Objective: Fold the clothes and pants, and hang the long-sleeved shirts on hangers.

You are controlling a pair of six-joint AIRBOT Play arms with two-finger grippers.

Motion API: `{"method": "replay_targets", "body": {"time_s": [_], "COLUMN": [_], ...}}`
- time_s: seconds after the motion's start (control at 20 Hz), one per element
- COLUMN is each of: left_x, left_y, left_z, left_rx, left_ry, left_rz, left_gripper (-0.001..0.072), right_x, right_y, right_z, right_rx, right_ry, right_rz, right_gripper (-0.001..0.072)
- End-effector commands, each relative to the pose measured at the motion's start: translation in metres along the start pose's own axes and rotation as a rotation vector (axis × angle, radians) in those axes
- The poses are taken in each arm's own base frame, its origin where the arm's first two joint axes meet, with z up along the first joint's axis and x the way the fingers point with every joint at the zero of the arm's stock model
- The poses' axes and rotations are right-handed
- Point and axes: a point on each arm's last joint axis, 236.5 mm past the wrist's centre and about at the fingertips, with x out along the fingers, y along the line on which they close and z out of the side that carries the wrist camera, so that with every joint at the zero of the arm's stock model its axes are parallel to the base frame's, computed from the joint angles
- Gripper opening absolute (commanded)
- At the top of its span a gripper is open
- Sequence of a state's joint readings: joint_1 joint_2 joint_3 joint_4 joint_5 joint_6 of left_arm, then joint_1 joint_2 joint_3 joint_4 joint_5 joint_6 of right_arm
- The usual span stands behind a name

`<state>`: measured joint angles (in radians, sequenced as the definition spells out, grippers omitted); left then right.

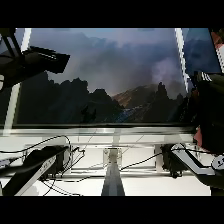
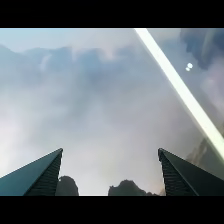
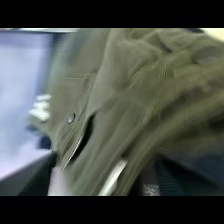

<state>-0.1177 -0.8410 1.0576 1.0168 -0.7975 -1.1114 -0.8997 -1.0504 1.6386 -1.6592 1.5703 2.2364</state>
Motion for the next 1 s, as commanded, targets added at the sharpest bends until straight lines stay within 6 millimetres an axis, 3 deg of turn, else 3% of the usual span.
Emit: {"method": "replay_targets", "body": {"time_s": [0.0, 0.1, 0.15, 0.25, 0.35, 0.45, 0.7, 0.8, 0.95], "left_x": [-0.002, -0.002, -0.002, -0.002, -0.002, -0.002, -0.002, -0.002, -0.002], "left_y": [0.000, 0.000, 0.000, 0.000, 0.000, 0.000, 0.000, 0.000, 0.000], "left_z": [0.001, 0.001, 0.001, 0.001, 0.001, 0.001, 0.001, 0.001, 0.001], "left_rx": [0.002, 0.002, 0.002, 0.002, 0.002, 0.002, 0.002, 0.002, 0.002], "left_ry": [-0.005, -0.005, -0.005, -0.005, -0.005, -0.005, -0.005, -0.005, -0.005], "left_rz": [0.002, 0.002, 0.002, 0.002, 0.002, 0.002, 0.002, 0.002, 0.002], "left_gripper": [0.0691, 0.0691, 0.0691, 0.0691, 0.0691, 0.0691, 0.0691, 0.0691, 0.0691], "right_x": [-0.001, 0.000, 0.001, -0.001, -0.007, -0.020, -0.069, -0.099, -0.144], "right_y": [-0.039, -0.028, -0.018, 0.012, 0.052, 0.098, 0.177, 0.199, 0.207], "right_z": [-0.002, 0.005, 0.008, 0.005, -0.004, -0.032, -0.148, -0.203, -0.278], "right_rx": [0.180, 0.152, 0.107, 0.038, -0.094, -0.327, -0.824, -1.064, -1.466], "right_ry": [0.026, -0.001, -0.008, 0.004, 0.013, 0.032, 0.105, 0.093, 0.030], "right_rz": [-0.123, -0.073, -0.027, 0.095, 0.245, 0.395, 0.665, 0.799, 0.995], "right_gripper": [0.0686, 0.0683, 0.0639, 0.0250, 0.0044, 0.0044, 0.0042, 0.0043, 0.0044]}}
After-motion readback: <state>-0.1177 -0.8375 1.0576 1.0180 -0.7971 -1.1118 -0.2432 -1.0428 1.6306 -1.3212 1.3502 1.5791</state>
